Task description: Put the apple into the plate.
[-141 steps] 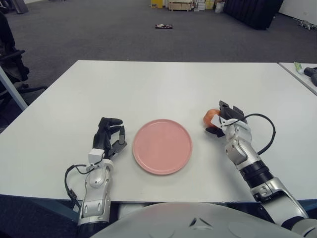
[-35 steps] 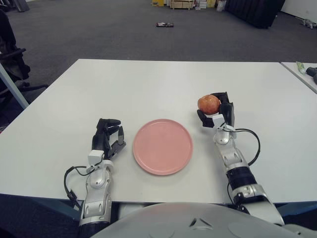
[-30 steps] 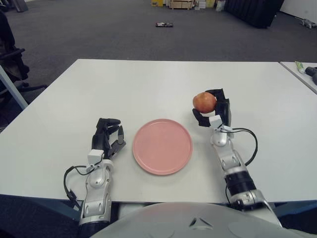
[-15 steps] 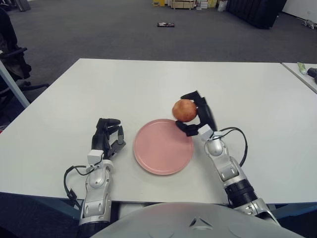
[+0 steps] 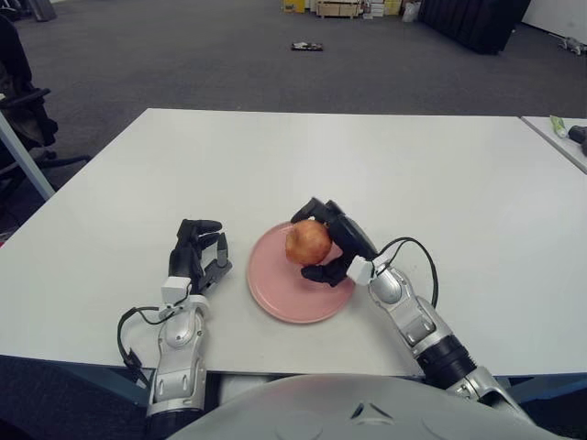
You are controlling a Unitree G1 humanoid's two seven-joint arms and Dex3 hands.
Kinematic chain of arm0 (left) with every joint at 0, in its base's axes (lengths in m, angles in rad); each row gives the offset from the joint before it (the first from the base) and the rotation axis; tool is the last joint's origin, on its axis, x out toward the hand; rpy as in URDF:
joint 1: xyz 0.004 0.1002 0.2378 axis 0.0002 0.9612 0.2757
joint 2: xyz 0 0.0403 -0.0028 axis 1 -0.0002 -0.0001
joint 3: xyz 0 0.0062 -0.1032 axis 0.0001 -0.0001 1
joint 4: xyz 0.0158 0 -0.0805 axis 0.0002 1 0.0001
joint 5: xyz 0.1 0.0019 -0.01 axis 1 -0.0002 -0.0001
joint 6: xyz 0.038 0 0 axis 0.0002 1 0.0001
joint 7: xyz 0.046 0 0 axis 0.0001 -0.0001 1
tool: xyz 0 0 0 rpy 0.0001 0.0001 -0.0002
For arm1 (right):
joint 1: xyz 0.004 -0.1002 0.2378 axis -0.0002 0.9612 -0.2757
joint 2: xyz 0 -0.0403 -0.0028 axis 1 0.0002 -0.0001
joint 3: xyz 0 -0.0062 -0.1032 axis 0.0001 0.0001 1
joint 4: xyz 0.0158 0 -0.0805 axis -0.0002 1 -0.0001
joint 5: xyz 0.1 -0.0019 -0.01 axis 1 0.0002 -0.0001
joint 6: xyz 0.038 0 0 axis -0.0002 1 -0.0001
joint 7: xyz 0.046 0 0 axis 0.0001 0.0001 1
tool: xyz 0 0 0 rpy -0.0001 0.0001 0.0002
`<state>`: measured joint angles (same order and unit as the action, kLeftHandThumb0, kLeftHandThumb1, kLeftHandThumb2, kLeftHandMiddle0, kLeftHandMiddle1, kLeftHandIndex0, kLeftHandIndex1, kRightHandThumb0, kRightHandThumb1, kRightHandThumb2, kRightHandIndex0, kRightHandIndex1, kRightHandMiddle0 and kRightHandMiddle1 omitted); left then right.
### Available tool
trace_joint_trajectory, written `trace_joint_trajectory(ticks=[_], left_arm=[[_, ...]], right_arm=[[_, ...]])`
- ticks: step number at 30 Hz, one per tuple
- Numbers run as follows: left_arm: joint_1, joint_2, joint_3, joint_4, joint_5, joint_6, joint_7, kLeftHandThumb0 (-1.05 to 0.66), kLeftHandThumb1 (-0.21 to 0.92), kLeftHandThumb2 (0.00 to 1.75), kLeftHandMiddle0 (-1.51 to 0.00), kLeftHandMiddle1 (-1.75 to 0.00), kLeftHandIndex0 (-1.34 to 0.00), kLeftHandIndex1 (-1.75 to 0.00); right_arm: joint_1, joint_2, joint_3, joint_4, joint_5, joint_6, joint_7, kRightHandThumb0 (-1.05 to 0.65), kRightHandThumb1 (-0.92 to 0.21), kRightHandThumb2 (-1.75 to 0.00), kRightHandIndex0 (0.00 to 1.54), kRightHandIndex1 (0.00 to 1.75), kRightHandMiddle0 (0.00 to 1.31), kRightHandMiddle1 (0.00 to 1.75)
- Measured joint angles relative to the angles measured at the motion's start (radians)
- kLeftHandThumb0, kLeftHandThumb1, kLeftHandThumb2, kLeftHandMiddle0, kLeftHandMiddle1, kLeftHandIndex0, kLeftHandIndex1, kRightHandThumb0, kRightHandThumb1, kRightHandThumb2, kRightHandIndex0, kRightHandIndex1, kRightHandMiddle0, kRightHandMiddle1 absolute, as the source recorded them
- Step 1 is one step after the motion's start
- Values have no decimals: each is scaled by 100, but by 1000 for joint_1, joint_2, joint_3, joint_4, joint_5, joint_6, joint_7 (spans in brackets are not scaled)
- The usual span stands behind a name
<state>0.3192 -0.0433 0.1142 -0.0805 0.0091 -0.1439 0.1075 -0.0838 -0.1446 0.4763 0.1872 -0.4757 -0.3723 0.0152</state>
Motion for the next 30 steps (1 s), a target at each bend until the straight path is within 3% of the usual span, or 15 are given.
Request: trace_joint_trajectory(ticks=[7,17,22,26,28,29,30], left_arm=[[0,0,1,8,7,-6,1,-39,67,88,-62,-139,-35,-175],[-1,1,1,15,17,-27,7,-39,66,88,-62,-140,-35,-175],[-1,1,-1,17,17,-36,7,-39,66,88,-62,-140,-35,-175],[-1,1,0,16,17,-37,7,-38,68,86,-60,-142,-34,-175],[-1,1,1,17,17,-38,7,-38,68,86,-60,-142,-34,-175],[-1,1,1,18,17,-39,7,-38,68,86,-60,-142,-34,-175],[-1,1,1,20,17,-40,7,-38,68,86,-60,-142,-34,-175]], right_arm=[[-14,-15,37,9,-67,7,35,-51,-22,-143,127,175,69,175],[-41,-21,81,-36,-168,107,98,-51,-22,-143,126,175,68,175],[-56,-26,103,-35,-226,117,68,-51,-22,-143,126,175,69,175],[-58,-38,117,-39,-269,111,30,-50,-28,-136,120,175,64,175],[-58,-44,122,-44,-284,108,25,-48,-34,-127,99,175,58,175],[-58,-46,123,-45,-285,107,26,-61,-41,-116,64,171,37,166],[-58,-48,123,-45,-285,107,28,-66,-44,-111,51,171,30,163]])
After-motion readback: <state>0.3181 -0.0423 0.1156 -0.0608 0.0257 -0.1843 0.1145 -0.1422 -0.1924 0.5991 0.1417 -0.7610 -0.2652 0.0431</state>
